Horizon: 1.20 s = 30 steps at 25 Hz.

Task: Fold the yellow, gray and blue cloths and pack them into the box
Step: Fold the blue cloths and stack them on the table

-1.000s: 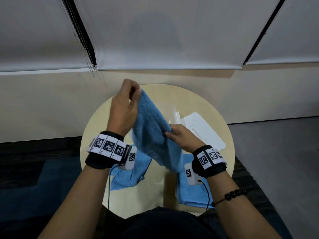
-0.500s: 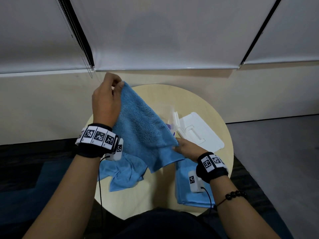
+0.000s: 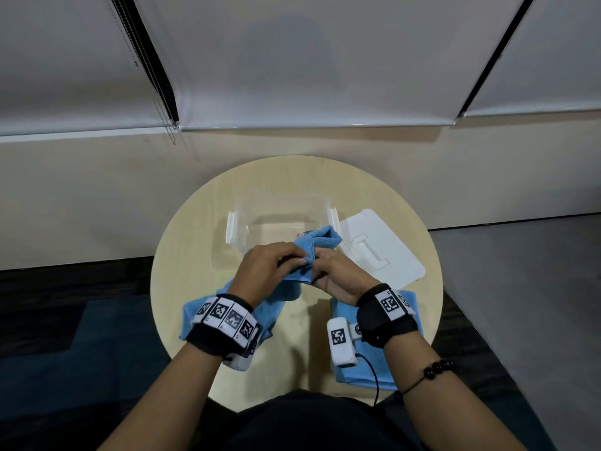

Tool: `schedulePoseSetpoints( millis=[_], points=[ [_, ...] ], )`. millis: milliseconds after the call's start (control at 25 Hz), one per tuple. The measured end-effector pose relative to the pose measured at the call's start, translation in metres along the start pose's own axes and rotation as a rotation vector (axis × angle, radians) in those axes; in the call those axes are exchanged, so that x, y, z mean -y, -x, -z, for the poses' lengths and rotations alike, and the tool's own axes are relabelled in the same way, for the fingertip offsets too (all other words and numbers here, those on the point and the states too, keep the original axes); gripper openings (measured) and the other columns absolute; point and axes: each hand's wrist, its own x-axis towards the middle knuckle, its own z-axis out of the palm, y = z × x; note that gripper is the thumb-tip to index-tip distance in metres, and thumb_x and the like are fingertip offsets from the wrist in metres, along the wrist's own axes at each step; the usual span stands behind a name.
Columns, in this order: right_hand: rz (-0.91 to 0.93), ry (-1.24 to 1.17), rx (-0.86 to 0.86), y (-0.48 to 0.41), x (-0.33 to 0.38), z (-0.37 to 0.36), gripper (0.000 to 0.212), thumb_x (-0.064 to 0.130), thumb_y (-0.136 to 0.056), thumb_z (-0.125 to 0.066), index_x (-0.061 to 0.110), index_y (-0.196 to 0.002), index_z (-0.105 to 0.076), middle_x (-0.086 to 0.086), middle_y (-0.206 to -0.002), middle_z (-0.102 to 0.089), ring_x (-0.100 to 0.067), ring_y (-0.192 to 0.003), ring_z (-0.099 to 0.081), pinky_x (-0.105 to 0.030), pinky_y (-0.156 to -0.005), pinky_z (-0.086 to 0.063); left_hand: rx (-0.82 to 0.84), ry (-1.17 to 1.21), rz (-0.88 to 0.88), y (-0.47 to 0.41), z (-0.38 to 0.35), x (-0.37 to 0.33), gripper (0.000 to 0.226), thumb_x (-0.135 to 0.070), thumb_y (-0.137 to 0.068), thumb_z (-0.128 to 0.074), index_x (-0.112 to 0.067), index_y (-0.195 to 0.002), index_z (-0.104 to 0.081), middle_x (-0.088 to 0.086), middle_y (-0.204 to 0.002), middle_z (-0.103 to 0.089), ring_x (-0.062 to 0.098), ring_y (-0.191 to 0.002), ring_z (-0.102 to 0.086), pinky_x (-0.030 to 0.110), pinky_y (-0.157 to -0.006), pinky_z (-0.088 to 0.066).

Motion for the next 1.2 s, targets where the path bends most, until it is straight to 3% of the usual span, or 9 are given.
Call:
schedulePoseSetpoints(
  millis=[160,360,520,600,720,880,960,1120,1200],
  points=[
    [0.010,-0.058,-0.035,0.001,0.001,0.002,0.056,-0.023,-0.078,-0.027,-0.010,-0.124,-0.057,-0.021,-0.115,-0.064,-0.031,-0.110,-0.062,-0.052,-0.113,-0.041,0.066,0.029,-0.009,-0.002,-0.001,0.005,0.007,-0.027,-0.088,-0.075,-0.025,-0.094,-0.077,-0.015,-0.092,-0.072,0.006,-0.082,-0.067,0.036,-0.078,-0.054],
    [0.034,-0.093,-0.054,0.003,0.008,0.005,0.053,-0.023,-0.078,-0.025,-0.008,-0.119,-0.055,-0.023,-0.108,-0.060,-0.028,-0.095,-0.065,-0.039,-0.093,-0.053,0.056,-0.025,-0.095,-0.003,-0.005,0.007,0.011,-0.029,-0.083,-0.080,-0.024,-0.092,-0.079,-0.017,-0.102,-0.073,-0.001,-0.094,-0.065,0.035,-0.084,-0.055],
    [0.053,-0.159,-0.109,-0.003,0.007,0.011,0.053,-0.024,-0.078,-0.024,-0.022,-0.127,-0.045,-0.027,-0.118,-0.056,-0.041,-0.111,-0.055,-0.055,-0.112,-0.040,0.097,-0.089,-0.199,-0.004,-0.008,0.008,0.030,-0.024,-0.078,-0.085,-0.018,-0.106,-0.076,-0.010,-0.112,-0.073,0.007,-0.101,-0.066,0.030,-0.090,-0.053],
    [0.062,-0.158,-0.084,-0.004,0.008,0.011,0.057,-0.024,-0.078,-0.025,-0.015,-0.129,-0.051,-0.025,-0.121,-0.061,-0.038,-0.114,-0.060,-0.049,-0.109,-0.047,0.010,-0.076,-0.191,-0.004,-0.010,0.004,0.023,-0.013,-0.080,-0.081,-0.014,-0.102,-0.074,-0.007,-0.103,-0.074,0.005,-0.094,-0.066,0.028,-0.088,-0.052],
    [0.049,-0.127,-0.069,-0.006,0.006,0.017,0.056,-0.018,-0.086,-0.030,-0.003,-0.135,-0.051,-0.019,-0.130,-0.065,-0.033,-0.121,-0.064,-0.043,-0.106,-0.051,-0.207,0.057,-0.031,-0.007,-0.006,-0.004,0.015,-0.006,-0.091,-0.061,-0.014,-0.098,-0.071,-0.004,-0.094,-0.072,0.000,-0.089,-0.060,0.011,-0.085,-0.044],
    [0.030,0.116,-0.392,-0.010,-0.014,0.034,0.027,0.002,-0.099,-0.050,0.006,-0.125,-0.054,-0.014,-0.127,-0.063,-0.026,-0.110,-0.067,-0.044,-0.098,-0.055,-0.294,0.280,0.095,-0.014,0.014,-0.012,0.012,-0.010,-0.103,-0.049,-0.019,-0.104,-0.057,-0.016,-0.095,-0.062,0.001,-0.089,-0.059,0.010,-0.078,-0.044],
    [0.056,0.112,-0.451,-0.009,-0.023,0.039,0.030,0.013,-0.099,-0.060,0.014,-0.127,-0.051,-0.010,-0.123,-0.059,-0.026,-0.115,-0.063,-0.045,-0.101,-0.053,-0.273,0.341,0.082,-0.016,0.026,-0.013,0.010,-0.013,-0.106,-0.046,-0.018,-0.107,-0.054,-0.019,-0.097,-0.060,-0.001,-0.090,-0.058,0.010,-0.079,-0.044],
    [0.089,0.063,-0.263,-0.013,-0.023,0.035,0.039,0.024,-0.097,-0.067,0.020,-0.133,-0.052,0.002,-0.119,-0.066,-0.023,-0.121,-0.060,-0.044,-0.105,-0.049,-0.253,0.406,0.039,-0.018,0.043,-0.008,0.011,-0.014,-0.105,-0.046,-0.022,-0.107,-0.054,-0.016,-0.100,-0.061,0.007,-0.094,-0.060,0.016,-0.083,-0.047],
    [0.107,0.032,-0.183,-0.014,-0.022,0.033,0.042,0.023,-0.099,-0.064,0.019,-0.138,-0.053,0.001,-0.129,-0.067,-0.022,-0.124,-0.060,-0.042,-0.106,-0.047,-0.252,0.462,0.047,-0.019,0.046,-0.005,0.010,-0.015,-0.105,-0.047,-0.021,-0.107,-0.054,-0.011,-0.099,-0.062,0.010,-0.093,-0.060,0.023,-0.084,-0.049]
  ],
)
